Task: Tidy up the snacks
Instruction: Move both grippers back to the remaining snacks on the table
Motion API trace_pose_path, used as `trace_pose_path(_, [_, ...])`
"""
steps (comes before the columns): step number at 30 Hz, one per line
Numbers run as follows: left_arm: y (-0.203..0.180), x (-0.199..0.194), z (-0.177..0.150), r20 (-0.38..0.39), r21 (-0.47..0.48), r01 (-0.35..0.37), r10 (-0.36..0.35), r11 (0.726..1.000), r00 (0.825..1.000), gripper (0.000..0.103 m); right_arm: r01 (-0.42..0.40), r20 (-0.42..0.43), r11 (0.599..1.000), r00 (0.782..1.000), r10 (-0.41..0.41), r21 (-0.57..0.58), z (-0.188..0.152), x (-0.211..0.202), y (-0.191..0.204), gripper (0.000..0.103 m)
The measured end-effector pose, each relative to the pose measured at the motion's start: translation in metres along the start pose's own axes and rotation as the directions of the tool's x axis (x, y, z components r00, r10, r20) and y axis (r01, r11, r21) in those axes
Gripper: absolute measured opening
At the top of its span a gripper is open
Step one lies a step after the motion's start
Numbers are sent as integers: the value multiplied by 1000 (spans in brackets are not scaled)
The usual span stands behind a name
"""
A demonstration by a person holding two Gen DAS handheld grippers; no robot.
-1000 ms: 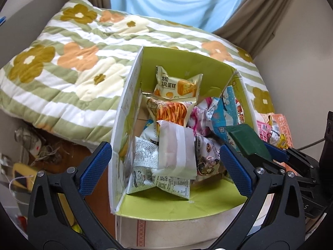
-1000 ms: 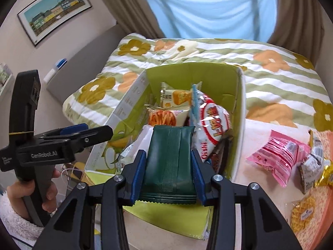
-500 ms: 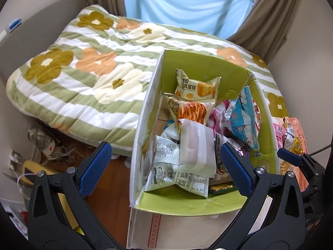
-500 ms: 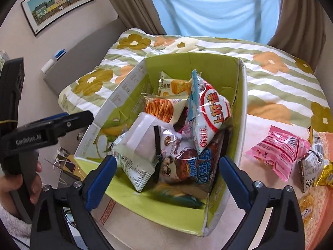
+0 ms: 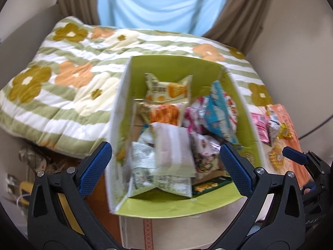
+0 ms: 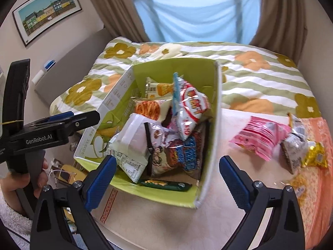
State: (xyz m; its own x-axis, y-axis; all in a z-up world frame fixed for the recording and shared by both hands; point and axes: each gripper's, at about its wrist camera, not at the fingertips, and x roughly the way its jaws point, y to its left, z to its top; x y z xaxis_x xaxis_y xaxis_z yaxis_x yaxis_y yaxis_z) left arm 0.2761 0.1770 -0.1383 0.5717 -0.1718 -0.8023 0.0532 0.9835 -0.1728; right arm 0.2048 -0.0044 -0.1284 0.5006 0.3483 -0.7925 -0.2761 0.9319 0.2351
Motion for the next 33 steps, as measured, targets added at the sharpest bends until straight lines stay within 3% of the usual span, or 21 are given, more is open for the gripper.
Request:
trace_pose_path(9, [-52,-5,3,28,112,96,-99,989,995,103,112,79,990,990,-119,81,-15,-43,-24,98])
trace_pose_path(15, [-98,-4,9,31,175,118,-125,978,992,103,151,118,973,978,-173,174,-18,-71,-67,98])
trace_pose_path(22, [-170,13,15,10,199,117,-122,973,993,103,200,95,953,969,-226,228,-16,-89,-142,98])
trace_pose_path(26, [-214,28,16,-7,218,97,-98,971,995,103,220,65,955,969,-237,200,-15,-94,-186,98])
trace_pose_path(33, [-271,71,15,-70,196,51,-38,979,997,103,176,-39,978,984,-173,114,-34,-72,-248,98])
